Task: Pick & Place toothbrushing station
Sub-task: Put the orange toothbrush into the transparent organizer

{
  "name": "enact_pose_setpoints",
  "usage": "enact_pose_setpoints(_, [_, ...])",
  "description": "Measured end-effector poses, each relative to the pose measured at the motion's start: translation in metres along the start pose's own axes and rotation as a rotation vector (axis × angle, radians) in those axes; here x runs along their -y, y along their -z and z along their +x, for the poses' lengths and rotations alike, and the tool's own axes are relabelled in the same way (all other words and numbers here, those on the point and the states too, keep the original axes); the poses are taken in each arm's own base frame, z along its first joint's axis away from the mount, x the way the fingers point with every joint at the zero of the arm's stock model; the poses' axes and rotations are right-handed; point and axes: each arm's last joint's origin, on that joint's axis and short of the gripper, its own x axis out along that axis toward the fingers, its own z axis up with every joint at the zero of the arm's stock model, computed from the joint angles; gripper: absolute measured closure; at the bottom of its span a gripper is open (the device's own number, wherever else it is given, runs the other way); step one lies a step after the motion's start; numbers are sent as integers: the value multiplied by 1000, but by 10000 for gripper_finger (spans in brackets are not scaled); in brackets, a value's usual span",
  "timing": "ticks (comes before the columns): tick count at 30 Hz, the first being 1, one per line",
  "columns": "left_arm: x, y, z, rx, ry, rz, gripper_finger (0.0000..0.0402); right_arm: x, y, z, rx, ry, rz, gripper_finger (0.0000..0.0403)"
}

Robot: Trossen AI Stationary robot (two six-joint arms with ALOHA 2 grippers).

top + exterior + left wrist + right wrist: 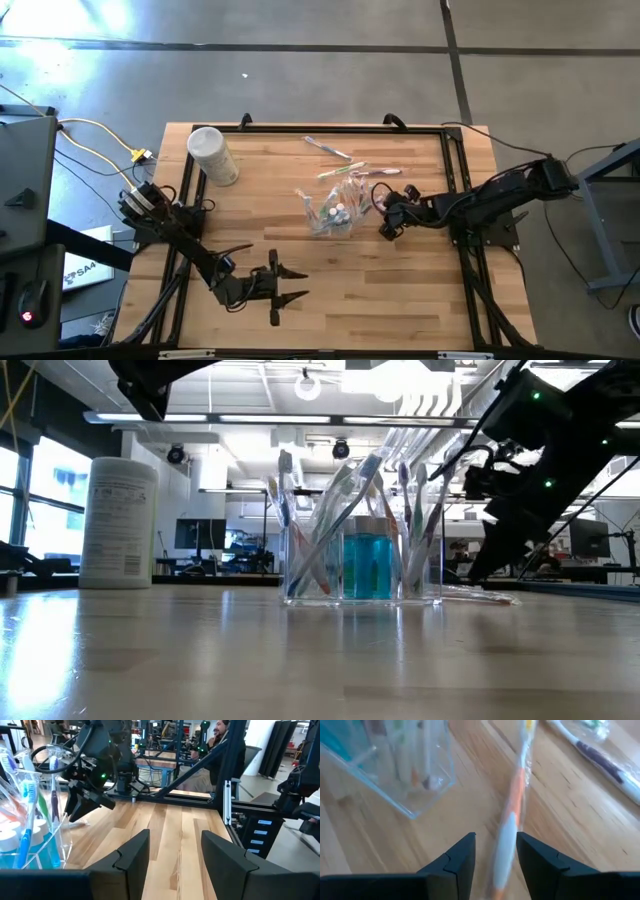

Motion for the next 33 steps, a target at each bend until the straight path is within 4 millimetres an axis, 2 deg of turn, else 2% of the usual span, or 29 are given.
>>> enact_pose_setpoints(15, [-1, 3, 0, -18, -6, 22, 226, 2, 5, 34, -63, 58, 9, 269])
enact_pose_setpoints(18, [-1, 3, 0, -17, -6, 21, 226, 2, 6, 34, -69, 52, 15, 292])
enact_pose_setpoints(24, [-1, 3, 0, -17, -6, 22, 226, 1, 5, 34, -66, 43, 15, 384])
enact_pose_setpoints(33, [-1, 3, 0, -17, -6, 48, 226, 2, 4, 33, -51, 48, 46, 386])
